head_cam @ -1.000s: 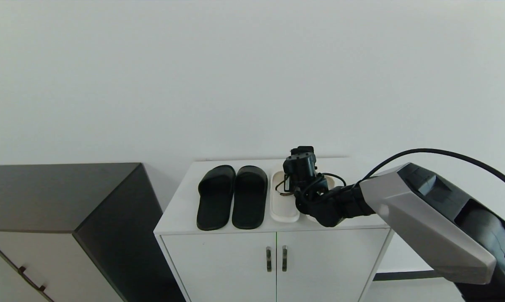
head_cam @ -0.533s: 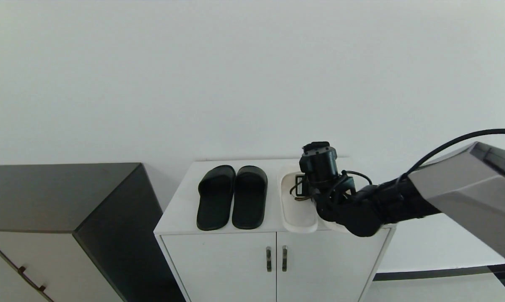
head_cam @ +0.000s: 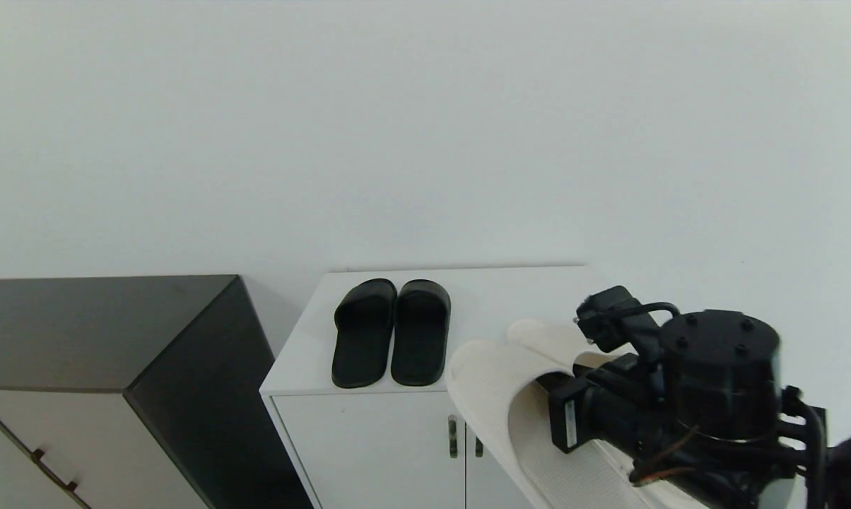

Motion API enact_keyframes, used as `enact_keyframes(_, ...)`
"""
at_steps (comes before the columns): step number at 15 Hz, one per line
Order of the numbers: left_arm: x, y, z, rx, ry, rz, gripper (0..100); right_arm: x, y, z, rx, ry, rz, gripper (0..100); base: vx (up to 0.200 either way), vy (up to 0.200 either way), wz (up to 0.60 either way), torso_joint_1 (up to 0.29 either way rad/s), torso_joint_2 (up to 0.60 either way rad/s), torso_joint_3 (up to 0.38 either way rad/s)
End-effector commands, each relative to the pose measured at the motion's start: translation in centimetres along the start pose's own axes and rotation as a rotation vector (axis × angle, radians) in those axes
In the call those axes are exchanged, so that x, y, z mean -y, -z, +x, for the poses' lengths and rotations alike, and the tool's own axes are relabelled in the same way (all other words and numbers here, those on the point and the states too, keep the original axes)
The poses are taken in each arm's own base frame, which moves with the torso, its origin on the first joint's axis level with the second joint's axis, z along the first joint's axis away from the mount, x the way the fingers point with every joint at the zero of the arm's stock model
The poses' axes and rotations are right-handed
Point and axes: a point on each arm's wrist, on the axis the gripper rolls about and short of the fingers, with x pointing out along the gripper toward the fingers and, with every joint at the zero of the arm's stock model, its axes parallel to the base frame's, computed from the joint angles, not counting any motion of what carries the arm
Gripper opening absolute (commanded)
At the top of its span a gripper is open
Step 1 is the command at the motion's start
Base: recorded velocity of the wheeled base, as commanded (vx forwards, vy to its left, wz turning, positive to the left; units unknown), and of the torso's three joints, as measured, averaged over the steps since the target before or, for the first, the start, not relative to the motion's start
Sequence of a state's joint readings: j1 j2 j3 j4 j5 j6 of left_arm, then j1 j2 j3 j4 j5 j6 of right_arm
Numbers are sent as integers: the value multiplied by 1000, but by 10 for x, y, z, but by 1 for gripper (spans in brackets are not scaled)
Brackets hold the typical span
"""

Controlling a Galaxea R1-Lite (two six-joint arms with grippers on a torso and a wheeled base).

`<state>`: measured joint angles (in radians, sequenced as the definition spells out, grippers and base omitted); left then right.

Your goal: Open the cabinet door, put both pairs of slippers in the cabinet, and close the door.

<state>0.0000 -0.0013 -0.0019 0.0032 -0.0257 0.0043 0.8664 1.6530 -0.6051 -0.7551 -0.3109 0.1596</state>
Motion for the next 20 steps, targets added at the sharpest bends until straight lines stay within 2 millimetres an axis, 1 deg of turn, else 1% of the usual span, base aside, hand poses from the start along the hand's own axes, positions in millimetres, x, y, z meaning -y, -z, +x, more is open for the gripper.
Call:
enact_keyframes(1, 0, 0, 0, -2, 0, 0, 0, 5, -1, -25, 34, -33, 12, 0, 0, 0, 0, 0, 0, 0)
enact_keyframes(4, 0, 0, 0, -2, 0, 0, 0, 4, 0, -25, 28, -36, 10, 0, 0, 0, 0, 0, 0, 0)
enact_keyframes(11, 0, 0, 0, -2, 0, 0, 0, 5, 7, -23, 0, -35, -2, 0, -200, 0, 0, 4, 5, 3)
enact_keyframes(13, 0, 0, 0, -2, 0, 0, 0, 5, 12, -21, -18, -31, -6, 0, 0, 0, 0, 0, 0, 0)
enact_keyframes(16, 0, 0, 0, -2, 0, 0, 0, 6, 12, -19, -20, -24, -5, 0, 0, 0, 0, 0, 0, 0)
enact_keyframes(18, 0, 0, 0, -2, -1, 0, 0, 7, 13, -20, -31, -65, -5, 0, 0, 0, 0, 0, 0, 0)
enact_keyframes(20, 0, 0, 0, -2, -1, 0, 0, 8, 18, -19, -49, -68, -8, 0, 0, 0, 0, 0, 0, 0)
